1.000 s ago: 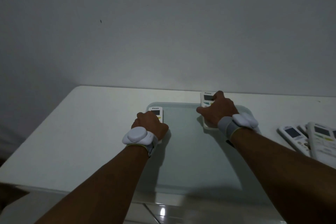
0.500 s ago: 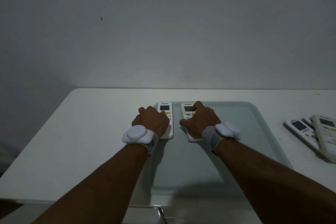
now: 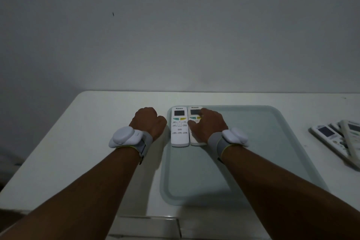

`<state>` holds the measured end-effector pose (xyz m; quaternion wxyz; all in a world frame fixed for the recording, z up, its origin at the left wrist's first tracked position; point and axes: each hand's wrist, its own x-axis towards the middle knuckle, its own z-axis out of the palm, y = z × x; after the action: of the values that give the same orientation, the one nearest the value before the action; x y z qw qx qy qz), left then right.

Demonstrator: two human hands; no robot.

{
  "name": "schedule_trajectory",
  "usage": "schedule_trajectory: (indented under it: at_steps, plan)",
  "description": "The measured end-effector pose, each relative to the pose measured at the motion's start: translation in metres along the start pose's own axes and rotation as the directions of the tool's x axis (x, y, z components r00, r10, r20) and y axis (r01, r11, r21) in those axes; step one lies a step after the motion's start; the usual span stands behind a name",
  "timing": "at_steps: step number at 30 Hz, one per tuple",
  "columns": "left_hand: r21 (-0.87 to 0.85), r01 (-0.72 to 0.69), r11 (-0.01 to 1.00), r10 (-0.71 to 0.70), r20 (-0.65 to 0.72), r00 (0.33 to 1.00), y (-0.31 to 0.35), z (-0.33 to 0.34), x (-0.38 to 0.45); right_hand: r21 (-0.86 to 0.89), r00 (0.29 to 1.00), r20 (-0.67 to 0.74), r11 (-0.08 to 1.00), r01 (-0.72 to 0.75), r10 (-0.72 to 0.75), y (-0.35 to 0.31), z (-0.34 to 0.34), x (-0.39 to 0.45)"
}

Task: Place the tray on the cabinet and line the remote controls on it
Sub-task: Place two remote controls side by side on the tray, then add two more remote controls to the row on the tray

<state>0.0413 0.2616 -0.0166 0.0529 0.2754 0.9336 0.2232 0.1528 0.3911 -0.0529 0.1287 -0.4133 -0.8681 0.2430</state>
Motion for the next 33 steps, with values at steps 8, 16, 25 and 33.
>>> schedule_trajectory:
  at_steps: [8,16,25,33]
  plan:
    - [-0.052,-0.079,0.995,0.077,-0.041,0.996,0.062,0.017,-0.002,0.070,0.990,-0.082,0.992,-0.107,0.113,0.053,-0.053,0.005]
    - [-0.140,-0.269,0.953,0.276,0.035,0.960,0.188,0.062,-0.029,0.078,0.912,-0.331,0.970,-0.230,0.243,0.167,-0.170,0.009]
    - [-0.220,-0.344,0.913,0.393,0.250,0.885,0.330,0.126,-0.090,0.080,0.814,-0.420,0.910,-0.407,0.401,0.286,-0.260,-0.018]
    - [-0.257,-0.383,0.887,0.433,0.175,0.884,0.387,0.191,-0.134,0.137,0.778,-0.388,0.866,-0.482,0.494,0.342,-0.272,-0.045]
